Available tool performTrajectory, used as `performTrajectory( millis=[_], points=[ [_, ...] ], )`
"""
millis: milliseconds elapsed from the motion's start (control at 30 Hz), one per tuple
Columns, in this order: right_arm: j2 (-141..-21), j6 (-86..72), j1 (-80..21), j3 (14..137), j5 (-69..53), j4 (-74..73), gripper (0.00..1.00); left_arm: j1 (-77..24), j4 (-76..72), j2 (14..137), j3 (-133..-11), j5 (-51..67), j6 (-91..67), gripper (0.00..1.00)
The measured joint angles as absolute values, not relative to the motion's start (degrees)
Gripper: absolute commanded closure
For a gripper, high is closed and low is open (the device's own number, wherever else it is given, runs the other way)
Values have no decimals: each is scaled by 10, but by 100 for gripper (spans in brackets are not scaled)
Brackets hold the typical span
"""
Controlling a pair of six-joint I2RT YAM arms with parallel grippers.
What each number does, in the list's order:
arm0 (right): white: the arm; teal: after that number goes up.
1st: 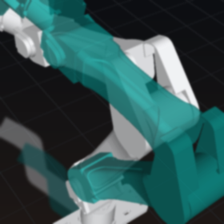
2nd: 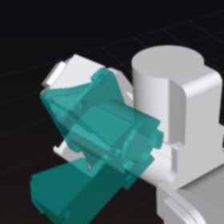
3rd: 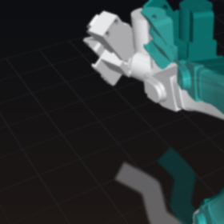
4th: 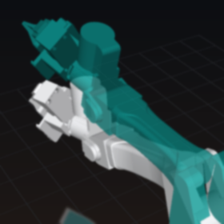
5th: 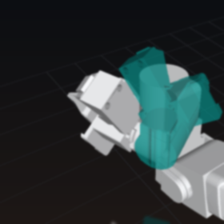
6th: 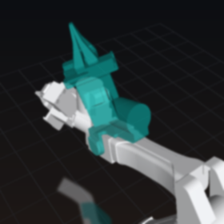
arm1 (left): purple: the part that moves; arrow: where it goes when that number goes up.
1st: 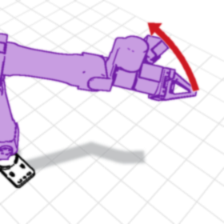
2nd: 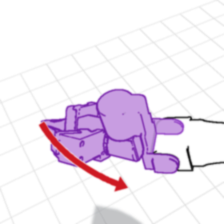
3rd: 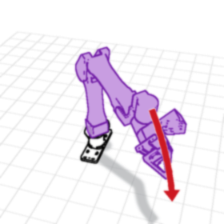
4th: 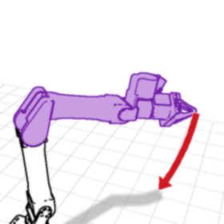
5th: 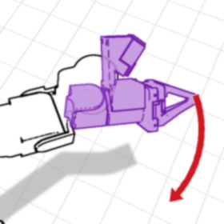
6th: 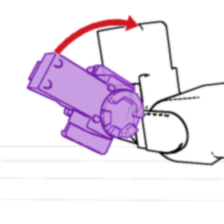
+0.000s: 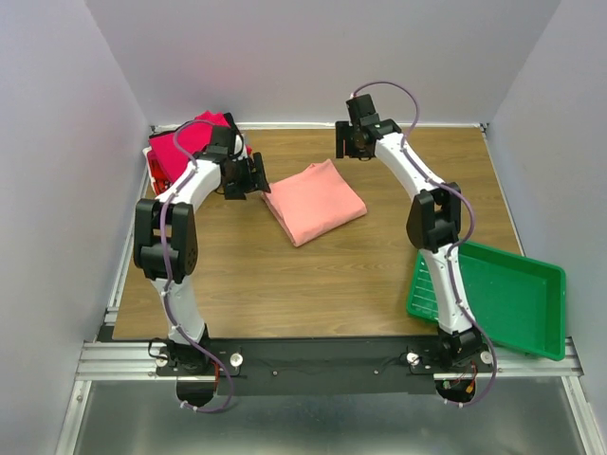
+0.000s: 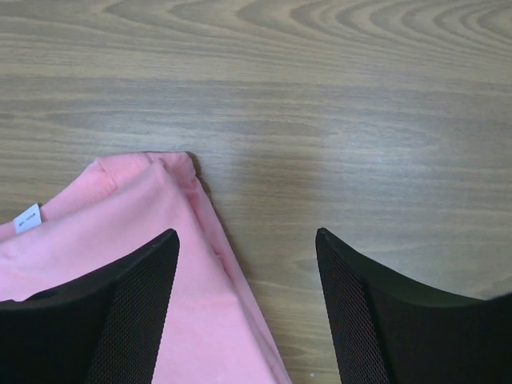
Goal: Fold and stack the t-shirts
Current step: Fold the tshirt, then neatly place the folded tshirt to the corner
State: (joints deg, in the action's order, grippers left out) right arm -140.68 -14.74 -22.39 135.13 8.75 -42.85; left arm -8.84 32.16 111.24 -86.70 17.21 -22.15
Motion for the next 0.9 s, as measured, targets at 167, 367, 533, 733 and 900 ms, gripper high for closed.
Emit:
performTrajectory(
  millis=[167, 367, 533, 733, 900],
  points=[
    [-1377, -125, -214, 1283, 33, -390, 24, -79, 298, 1055, -806, 150, -235, 11],
    [-1323, -109, -214, 1183, -56, -354, 25, -81, 221, 987, -711, 180, -240, 11],
    [-1309, -108, -219, 1145, -143, -322, 25, -81, 120, 977, -636, 246, -257, 11],
    [-1307, -106, -224, 1095, -213, -297, 25, -81, 1, 977, -566, 309, -277, 11],
    [-1307, -107, -226, 1067, -238, -287, 25, -81, -69, 977, -533, 329, -280, 11]
  ],
)
